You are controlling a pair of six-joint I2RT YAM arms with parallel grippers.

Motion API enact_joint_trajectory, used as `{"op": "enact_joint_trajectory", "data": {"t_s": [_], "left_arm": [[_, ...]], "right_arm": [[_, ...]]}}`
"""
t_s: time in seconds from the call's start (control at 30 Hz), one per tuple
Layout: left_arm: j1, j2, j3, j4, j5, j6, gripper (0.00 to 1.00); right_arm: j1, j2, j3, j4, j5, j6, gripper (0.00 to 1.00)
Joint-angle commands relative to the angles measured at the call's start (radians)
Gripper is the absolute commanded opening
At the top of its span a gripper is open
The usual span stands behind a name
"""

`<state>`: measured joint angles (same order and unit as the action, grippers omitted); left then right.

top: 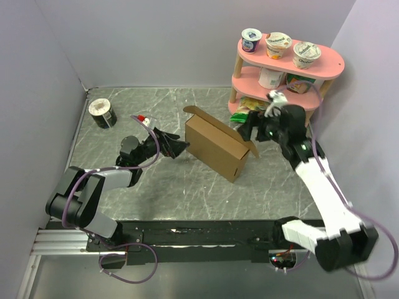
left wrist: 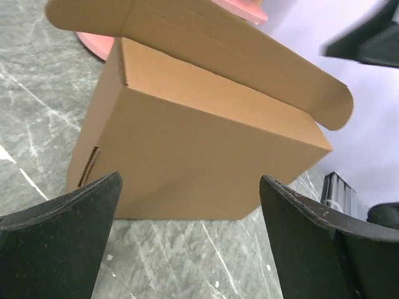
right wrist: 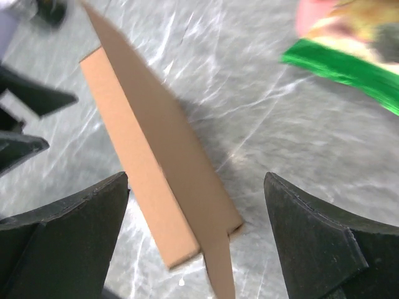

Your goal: Fold the paper box

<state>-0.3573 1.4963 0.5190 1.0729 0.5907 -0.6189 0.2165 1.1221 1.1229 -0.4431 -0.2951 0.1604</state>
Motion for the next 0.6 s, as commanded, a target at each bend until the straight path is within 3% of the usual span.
{"op": "enact_joint_trajectory", "data": {"t_s": [0.0, 0.13, 0.47, 0.57], "left_arm": [[-0.002, -0.024, 0.039, -0.002, -0.037, 0.028, 0.98], [0.003, -0.016, 0.072, -0.001, -0.039, 0.007, 0.96], [0.086, -0.024, 0.136, -0.01, -0.035, -0.047, 0.96], [0.093, -0.015, 0.183, -0.062, -0.014, -0.015, 0.96]], "right_arm": [[-0.003, -0.198, -0.115, 0.04, 0.25, 0.134, 0.95], [-0.005, -0.301, -0.193, -0.003, 0.346, 0.142, 0.98], [-0.003, -0.567, -0.348, 0.072, 0.09, 0.124, 0.95], [-0.002, -0.547, -0.339, 0.032, 0.082, 0.094, 0.94]]}}
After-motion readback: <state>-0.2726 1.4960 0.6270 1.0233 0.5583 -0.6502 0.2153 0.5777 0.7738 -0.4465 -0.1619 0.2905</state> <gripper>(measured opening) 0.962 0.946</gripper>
